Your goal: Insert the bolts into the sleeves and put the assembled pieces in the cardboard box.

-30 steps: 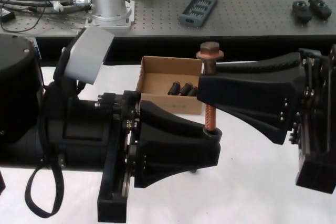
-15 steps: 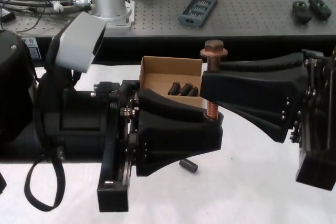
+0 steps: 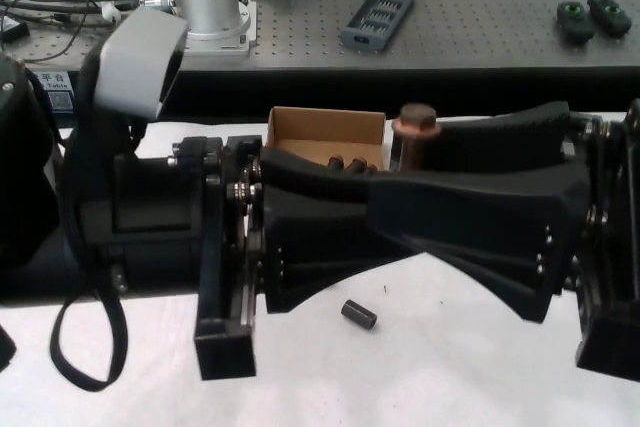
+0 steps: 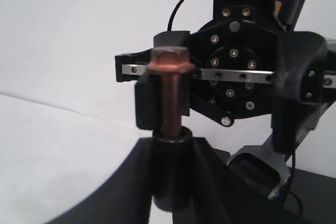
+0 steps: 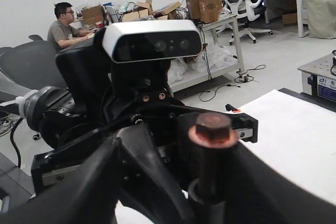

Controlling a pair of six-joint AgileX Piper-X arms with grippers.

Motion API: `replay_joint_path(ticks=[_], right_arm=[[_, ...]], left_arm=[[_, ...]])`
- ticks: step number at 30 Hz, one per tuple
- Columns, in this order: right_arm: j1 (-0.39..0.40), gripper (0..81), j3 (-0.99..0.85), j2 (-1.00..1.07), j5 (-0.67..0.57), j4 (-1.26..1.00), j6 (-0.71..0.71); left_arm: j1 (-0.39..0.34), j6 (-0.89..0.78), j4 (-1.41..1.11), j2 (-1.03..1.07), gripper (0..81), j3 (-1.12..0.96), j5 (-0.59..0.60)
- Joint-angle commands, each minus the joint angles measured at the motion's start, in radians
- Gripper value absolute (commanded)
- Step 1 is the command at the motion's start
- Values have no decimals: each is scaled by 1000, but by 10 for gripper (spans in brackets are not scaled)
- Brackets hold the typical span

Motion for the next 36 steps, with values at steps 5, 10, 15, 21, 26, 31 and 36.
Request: replay_joint_path(ticks=[5, 10, 15, 21, 26, 31, 36], right_arm=[[2, 414, 4, -1, 23, 30, 12], [0, 414, 4, -1, 120, -15, 12], [-20, 412, 4, -42, 324, -17, 12], [-73, 328, 4, -149, 553, 54, -72], [-92, 3, 4, -225, 549, 282, -97], [-92, 25, 4, -263, 549, 385, -97], [-92, 25, 4, -266, 549, 387, -97]], left_arm=[[-1, -16, -67, -12, 6, -19, -9], [-1, -16, -71, -12, 6, -19, -9], [-1, -61, -68, -12, 6, -19, -116], [17, -127, 99, -12, 6, -51, -262], [69, -105, 346, 14, 6, -165, -263], [130, -96, 507, 125, 6, -346, -221], [173, -96, 678, 294, 6, -563, -218]])
